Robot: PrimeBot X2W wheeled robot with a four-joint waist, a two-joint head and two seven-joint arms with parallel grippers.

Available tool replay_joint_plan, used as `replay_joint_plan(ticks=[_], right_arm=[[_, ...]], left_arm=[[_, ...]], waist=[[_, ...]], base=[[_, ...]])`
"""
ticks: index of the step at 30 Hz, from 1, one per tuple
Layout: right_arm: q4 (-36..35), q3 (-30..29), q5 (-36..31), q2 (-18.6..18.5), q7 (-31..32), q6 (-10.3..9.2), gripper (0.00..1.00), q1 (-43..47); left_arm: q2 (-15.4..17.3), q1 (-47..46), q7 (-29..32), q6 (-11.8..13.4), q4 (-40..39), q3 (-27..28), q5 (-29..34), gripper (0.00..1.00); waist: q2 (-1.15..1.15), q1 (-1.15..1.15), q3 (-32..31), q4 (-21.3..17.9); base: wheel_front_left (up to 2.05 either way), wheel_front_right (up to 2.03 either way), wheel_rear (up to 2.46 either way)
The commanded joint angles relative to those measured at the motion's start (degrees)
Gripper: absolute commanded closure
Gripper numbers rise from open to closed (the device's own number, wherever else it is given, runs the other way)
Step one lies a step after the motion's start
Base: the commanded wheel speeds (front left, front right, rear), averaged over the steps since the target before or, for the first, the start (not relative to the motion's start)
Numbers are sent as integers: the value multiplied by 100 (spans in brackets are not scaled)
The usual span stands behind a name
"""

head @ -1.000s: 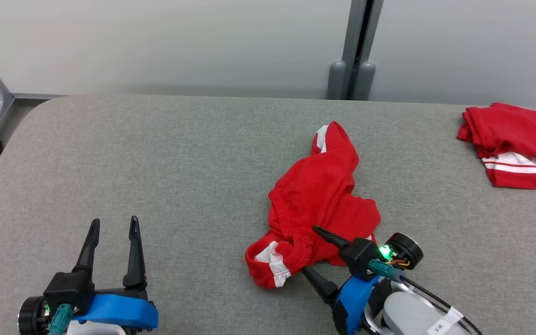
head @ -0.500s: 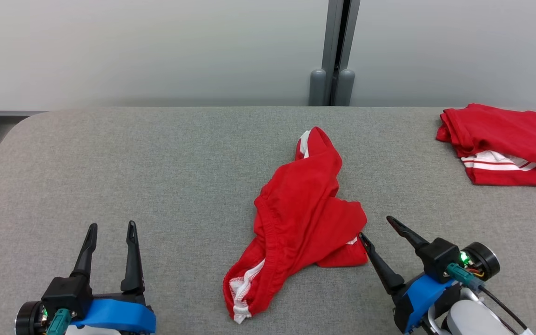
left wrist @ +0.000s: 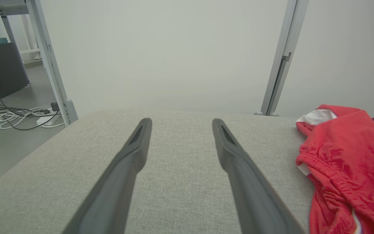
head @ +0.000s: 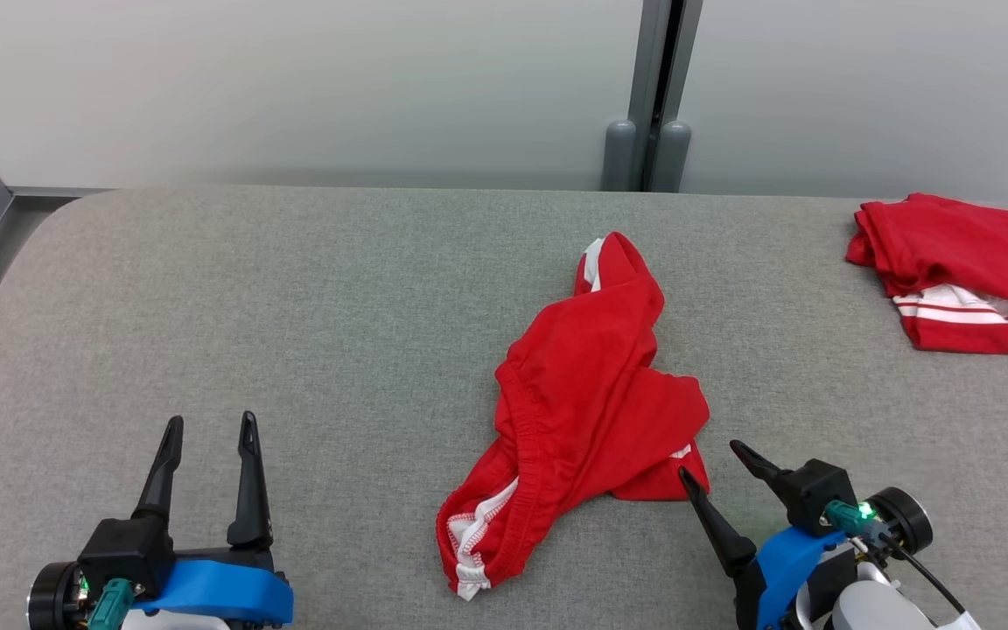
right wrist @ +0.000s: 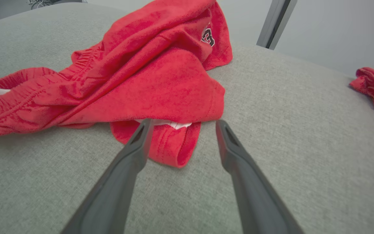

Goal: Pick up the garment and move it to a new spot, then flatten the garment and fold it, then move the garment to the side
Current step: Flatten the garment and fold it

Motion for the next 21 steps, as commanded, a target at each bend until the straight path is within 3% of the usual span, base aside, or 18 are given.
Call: replay_joint_plan(ticks=[1,10,11,12,21], right_arm=[[112,17,17,54,8,0,0,-122],[1194,228,178,264,-88,0,0,-634],[1322,271,235,293,-85,0,75,-694],[1427,331,276,317,-94,0,100,-752],[1479,320,599,259,-373,0,100,-764]], left_arm=[[14,-99,-27,-10,-22,-7,15,0],[-5,-198,-27,-21,-13,-3,33,0],[-14,-210,-27,-21,-6,-7,38,0],[-19,-216,-27,-19,-5,-9,38,0],[-40,-113,-27,11,18,81,19,0]], waist=[[0,0,37,37],[0,0,205,190],[0,0,214,201],[0,0,223,207],[0,0,124,45]], base=[[0,0,0],[0,0,0],[0,0,0],[0,0,0],[0,0,0]])
